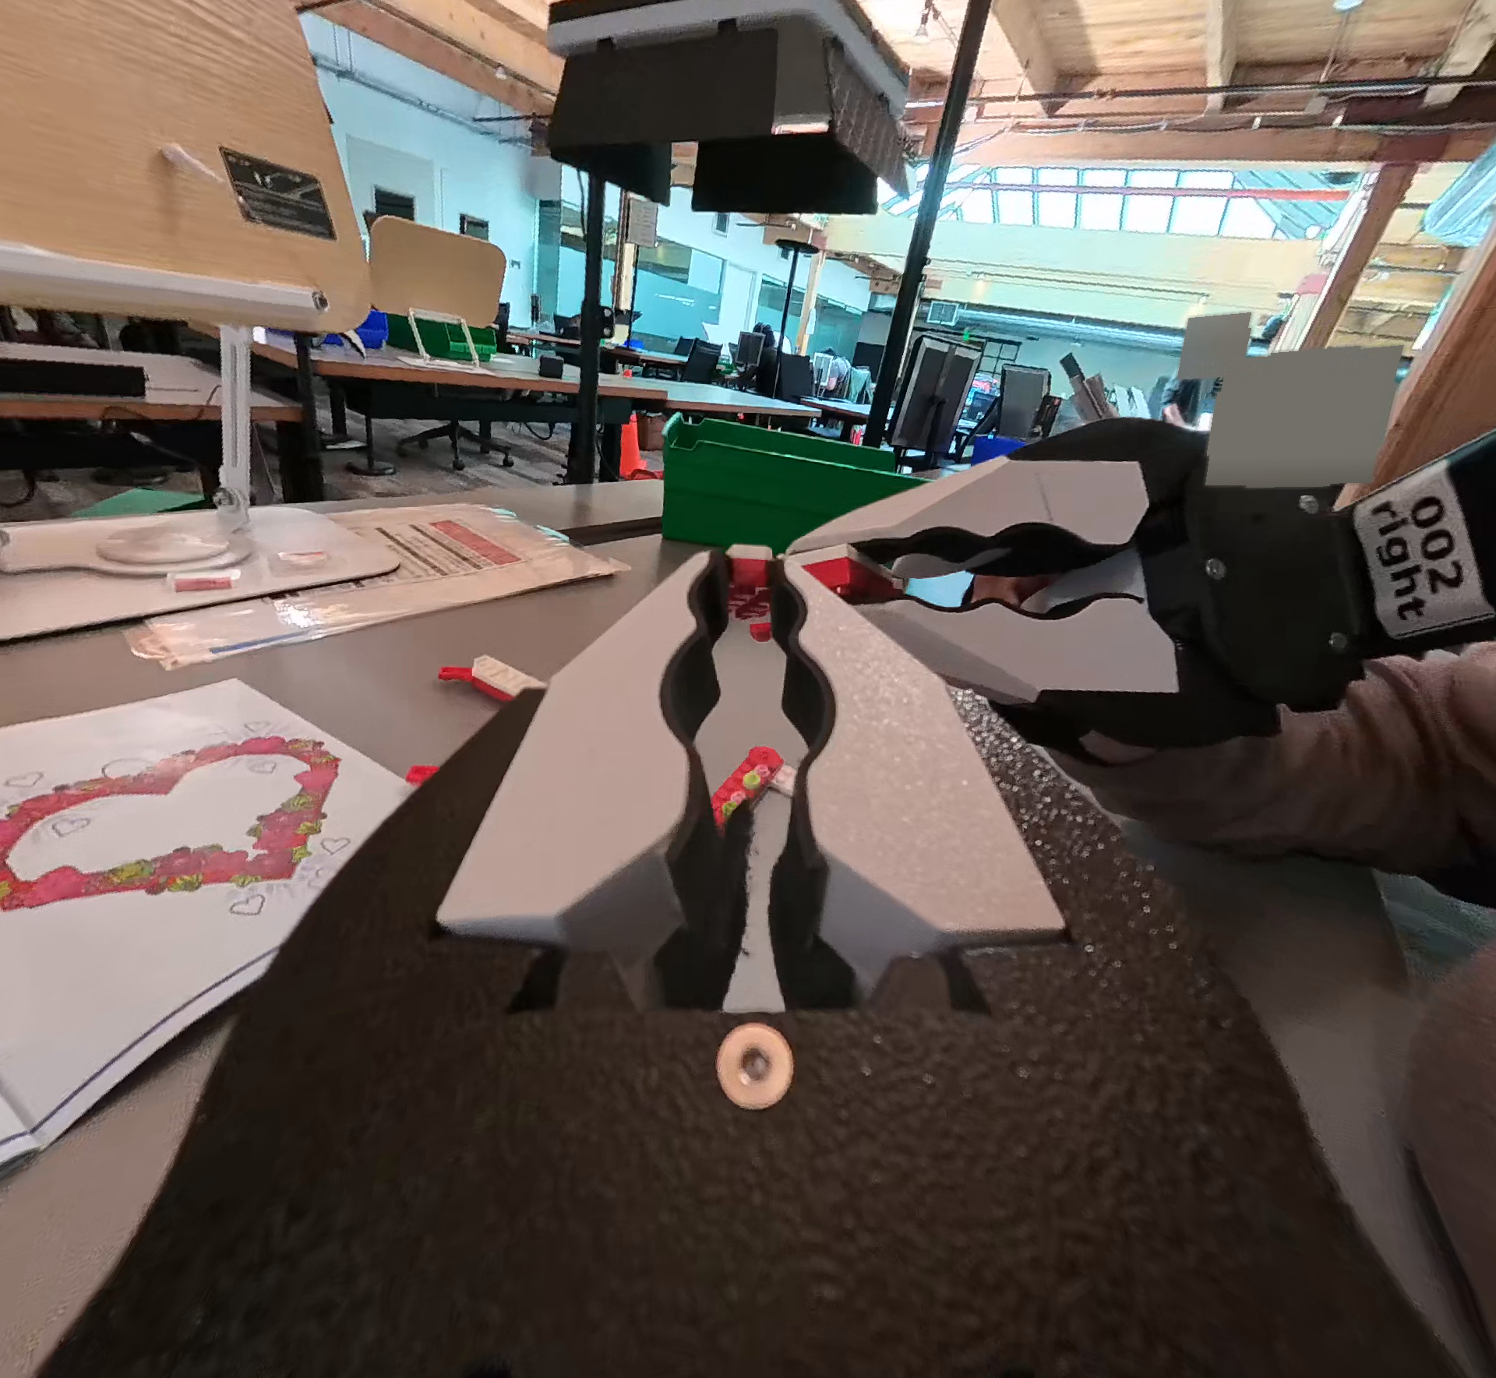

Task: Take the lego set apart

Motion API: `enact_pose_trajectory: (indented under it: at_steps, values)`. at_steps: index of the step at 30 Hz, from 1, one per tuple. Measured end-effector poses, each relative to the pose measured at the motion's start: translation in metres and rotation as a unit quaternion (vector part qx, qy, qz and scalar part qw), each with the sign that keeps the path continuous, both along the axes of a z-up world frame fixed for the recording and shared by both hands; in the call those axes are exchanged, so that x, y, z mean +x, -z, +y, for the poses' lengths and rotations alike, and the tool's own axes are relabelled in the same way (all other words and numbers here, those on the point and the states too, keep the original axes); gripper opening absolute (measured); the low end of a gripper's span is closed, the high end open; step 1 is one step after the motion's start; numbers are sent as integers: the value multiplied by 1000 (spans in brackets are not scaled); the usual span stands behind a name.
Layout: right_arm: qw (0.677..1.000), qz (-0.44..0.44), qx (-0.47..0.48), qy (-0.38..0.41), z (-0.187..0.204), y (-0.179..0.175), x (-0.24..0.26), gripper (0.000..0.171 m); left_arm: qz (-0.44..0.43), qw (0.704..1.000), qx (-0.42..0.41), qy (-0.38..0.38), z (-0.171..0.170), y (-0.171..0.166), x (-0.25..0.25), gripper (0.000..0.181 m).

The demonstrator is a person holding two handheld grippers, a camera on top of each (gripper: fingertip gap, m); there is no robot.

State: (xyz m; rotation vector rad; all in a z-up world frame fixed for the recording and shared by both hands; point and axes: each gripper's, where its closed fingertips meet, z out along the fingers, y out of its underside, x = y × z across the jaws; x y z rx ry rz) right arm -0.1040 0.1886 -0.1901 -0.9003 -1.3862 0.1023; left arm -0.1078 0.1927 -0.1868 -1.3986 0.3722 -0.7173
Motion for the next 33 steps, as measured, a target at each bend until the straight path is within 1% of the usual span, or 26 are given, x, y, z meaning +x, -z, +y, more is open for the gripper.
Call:
enact_pose_trajectory:
  at_steps: [5,7,10,11,12,13,14,15,17,19,21,25,28,30,32,33]
  values:
    - [1000,9,-8,-3,4,6,-1,11,4,1000,-17,-9,4,7,-1,8]
    - [999,23,-35,-12,5,8,-1,11,8,1000,-20,-10,5,9,-2,8]
    - [992,54,-109,-33,7,12,0,11,15,1000,-23,-8,6,13,-1,8]
    - [987,78,-138,-33,11,9,2,10,18,999,-26,-8,6,15,-1,8]
    - [980,114,-160,-29,18,0,9,10,34,998,-41,-27,10,24,-6,4]
    - [969,148,-192,-38,24,-12,17,10,46,997,-52,-30,10,33,-9,3]
    - [955,175,-234,-46,30,-19,24,10,31,998,-61,-16,9,35,-10,0]
    - [945,187,-266,-47,36,-19,29,10,16,997,-69,-16,10,36,-14,0]
    - [937,182,-297,-39,46,-4,33,10,12,998,-64,-17,13,32,-16,0]
    - [936,171,-304,-42,47,7,31,10,23,998,-49,-14,12,28,-13,0]
    - [936,172,-304,-49,47,8,30,10,16,999,-38,-10,9,22,-15,0]
    - [922,177,-338,-69,48,15,31,10,16,998,-62,-27,13,26,-34,0]
    - [897,185,-382,-120,41,14,30,10,65,993,-75,-66,19,32,-50,0]
    - [893,196,-387,-121,46,13,35,10,104,985,-89,-105,26,32,-70,0]
    - [895,203,-378,-124,51,10,42,10,154,968,-127,-154,40,33,-97,1]
    - [892,207,-377,-137,51,7,45,10,183,955,-149,-181,49,36,-114,11]
